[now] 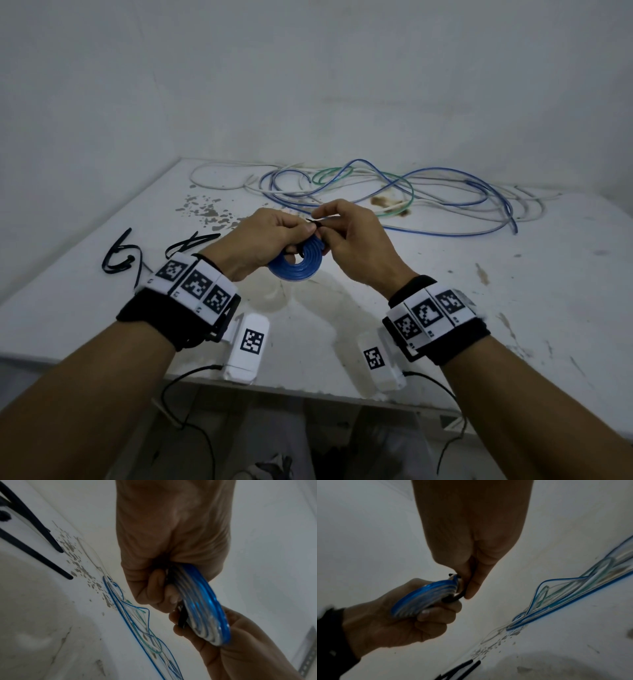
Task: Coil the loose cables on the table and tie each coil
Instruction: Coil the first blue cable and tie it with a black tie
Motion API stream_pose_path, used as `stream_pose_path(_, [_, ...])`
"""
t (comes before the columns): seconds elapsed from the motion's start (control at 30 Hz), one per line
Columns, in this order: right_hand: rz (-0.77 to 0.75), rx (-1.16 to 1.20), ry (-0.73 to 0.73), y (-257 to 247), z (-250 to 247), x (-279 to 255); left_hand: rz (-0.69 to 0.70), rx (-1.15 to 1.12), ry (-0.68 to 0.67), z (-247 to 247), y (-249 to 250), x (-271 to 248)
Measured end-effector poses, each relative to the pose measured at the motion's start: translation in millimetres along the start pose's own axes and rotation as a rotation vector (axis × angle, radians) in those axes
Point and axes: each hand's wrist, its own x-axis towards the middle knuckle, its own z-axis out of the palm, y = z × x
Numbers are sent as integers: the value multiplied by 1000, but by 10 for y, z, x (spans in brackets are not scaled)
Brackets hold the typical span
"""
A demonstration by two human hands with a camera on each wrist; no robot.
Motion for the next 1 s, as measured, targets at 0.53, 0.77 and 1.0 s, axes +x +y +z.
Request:
stream_pose_path(0.53, [207,198,193,-17,107,66,39,64,121,59,-234,-66])
stream_pose_path(0.77, [130,71,288,17,130,111,63,106,194,55,-226,-38])
stream_pose_path(1.0, [12,-36,314,102,164,110,67,215,223,83,-200,-35])
